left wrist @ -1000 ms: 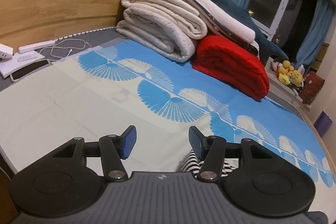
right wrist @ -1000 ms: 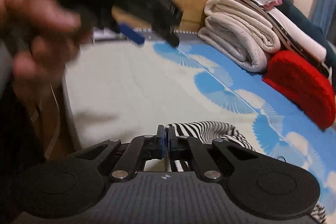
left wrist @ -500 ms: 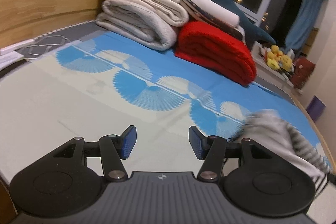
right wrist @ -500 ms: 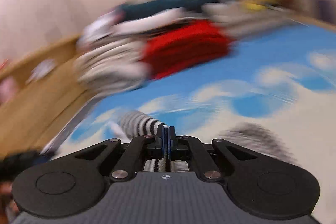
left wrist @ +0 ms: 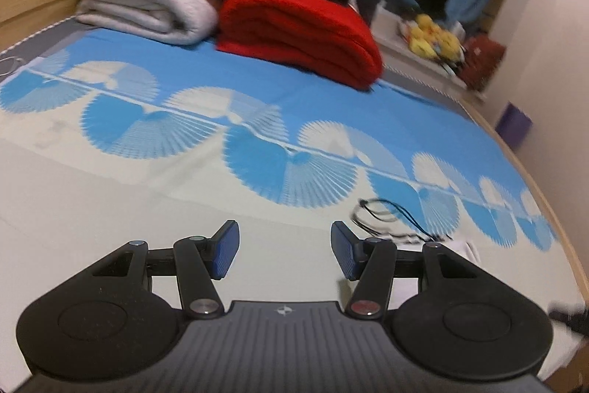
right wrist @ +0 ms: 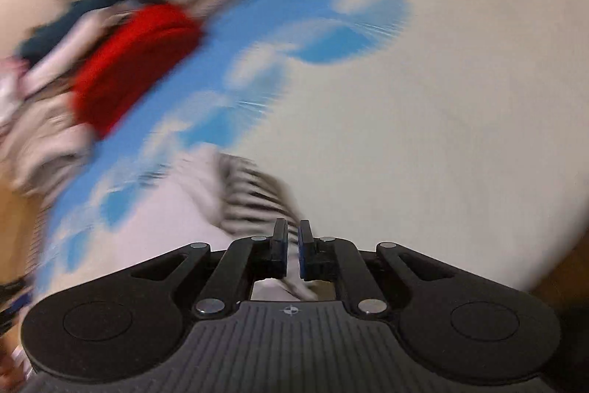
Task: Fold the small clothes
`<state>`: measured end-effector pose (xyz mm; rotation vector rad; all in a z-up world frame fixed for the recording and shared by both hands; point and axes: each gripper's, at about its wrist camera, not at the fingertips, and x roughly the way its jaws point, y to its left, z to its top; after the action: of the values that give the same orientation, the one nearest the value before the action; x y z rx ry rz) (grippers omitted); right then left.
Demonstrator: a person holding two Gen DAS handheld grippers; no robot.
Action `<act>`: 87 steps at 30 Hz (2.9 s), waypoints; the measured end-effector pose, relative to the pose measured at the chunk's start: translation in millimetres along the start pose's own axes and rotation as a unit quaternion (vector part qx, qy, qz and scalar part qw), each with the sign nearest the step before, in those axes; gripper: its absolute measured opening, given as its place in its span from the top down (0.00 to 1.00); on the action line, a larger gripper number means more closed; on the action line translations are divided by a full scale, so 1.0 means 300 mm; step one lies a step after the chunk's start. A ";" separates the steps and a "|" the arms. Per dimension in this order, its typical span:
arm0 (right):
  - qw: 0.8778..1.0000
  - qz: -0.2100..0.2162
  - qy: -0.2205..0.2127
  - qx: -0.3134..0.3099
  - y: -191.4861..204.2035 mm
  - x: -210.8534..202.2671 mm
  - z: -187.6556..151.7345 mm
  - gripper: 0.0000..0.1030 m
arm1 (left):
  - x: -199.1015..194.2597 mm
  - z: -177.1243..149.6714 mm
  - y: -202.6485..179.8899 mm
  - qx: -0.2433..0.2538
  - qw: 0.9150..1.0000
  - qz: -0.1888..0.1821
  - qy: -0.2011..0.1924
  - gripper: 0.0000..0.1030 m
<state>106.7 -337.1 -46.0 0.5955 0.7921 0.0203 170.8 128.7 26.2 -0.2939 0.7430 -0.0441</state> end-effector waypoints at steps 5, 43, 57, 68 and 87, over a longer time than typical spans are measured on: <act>0.991 0.073 0.080 -0.075 0.070 0.246 0.178 0.54 | 0.049 -0.033 -0.100 0.011 1.000 -0.008 0.022 0.41; 0.961 0.183 0.193 -0.068 -0.101 0.256 0.067 0.94 | 0.212 -0.380 -0.386 0.140 0.957 -0.097 0.236 0.12; 0.985 0.113 0.113 -0.060 -0.173 0.153 0.079 0.88 | 0.218 -0.343 -0.372 0.122 0.956 -0.094 0.250 0.15; 0.948 0.086 0.247 -0.181 -0.089 0.222 -0.083 0.97 | 0.278 -0.295 -0.385 0.061 0.964 -0.079 0.246 0.15; 0.984 0.053 0.144 -0.089 -0.043 0.239 0.196 0.31 | 0.317 -0.071 -0.313 0.071 0.960 -0.106 0.250 0.14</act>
<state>194.8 -360.2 -67.7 0.4696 1.0254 0.2783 232.5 19.8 -25.2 -0.2251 1.2014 -0.3862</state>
